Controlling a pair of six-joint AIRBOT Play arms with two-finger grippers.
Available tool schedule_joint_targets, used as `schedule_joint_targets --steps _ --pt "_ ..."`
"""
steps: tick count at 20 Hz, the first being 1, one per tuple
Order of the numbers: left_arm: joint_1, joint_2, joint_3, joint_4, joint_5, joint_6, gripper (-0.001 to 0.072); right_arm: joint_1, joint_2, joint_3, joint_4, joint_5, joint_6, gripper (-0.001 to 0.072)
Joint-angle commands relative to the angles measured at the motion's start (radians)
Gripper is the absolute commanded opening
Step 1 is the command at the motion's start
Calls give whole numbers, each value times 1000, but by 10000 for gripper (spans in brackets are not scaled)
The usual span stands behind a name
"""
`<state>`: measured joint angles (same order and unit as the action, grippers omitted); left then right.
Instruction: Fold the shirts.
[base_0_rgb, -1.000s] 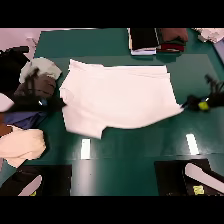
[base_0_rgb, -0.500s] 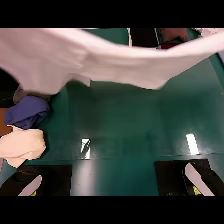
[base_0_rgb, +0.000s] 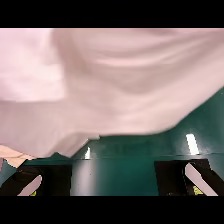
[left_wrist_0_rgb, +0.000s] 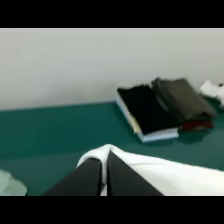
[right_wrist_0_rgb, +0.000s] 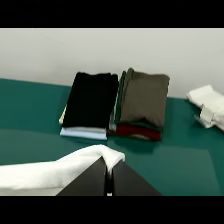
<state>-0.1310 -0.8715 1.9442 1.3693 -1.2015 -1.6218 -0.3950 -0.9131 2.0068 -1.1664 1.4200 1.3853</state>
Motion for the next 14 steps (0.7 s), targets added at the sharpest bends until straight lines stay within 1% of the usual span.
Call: schedule_joint_targets --steps 1,4,5,7,9,11,13,14 --pt "0 -73 -264 57 -30 -27 23 10 -93 -129 -4 66 10 15" --pt "0 -222 -472 53 55 -27 24 55 -223 -309 -14 64 10 15" --pt "0 -288 -517 53 97 -27 24 69 -276 -371 -16 43 9 15" --pt "0 -425 -539 47 165 -26 24 89 -388 -469 -14 -13 9 14" --pt "0 -550 -539 5 251 -6 24 101 -508 -504 -11 -57 10 14" --pt "0 -632 -539 -42 333 7 24 106 -605 -504 -2 -116 10 14" --pt "1 -676 -517 -45 364 7 24 111 -671 -492 -3 -169 10 14" --pt "1 -687 -502 -39 365 8 23 111 -695 -468 -3 -167 10 14"
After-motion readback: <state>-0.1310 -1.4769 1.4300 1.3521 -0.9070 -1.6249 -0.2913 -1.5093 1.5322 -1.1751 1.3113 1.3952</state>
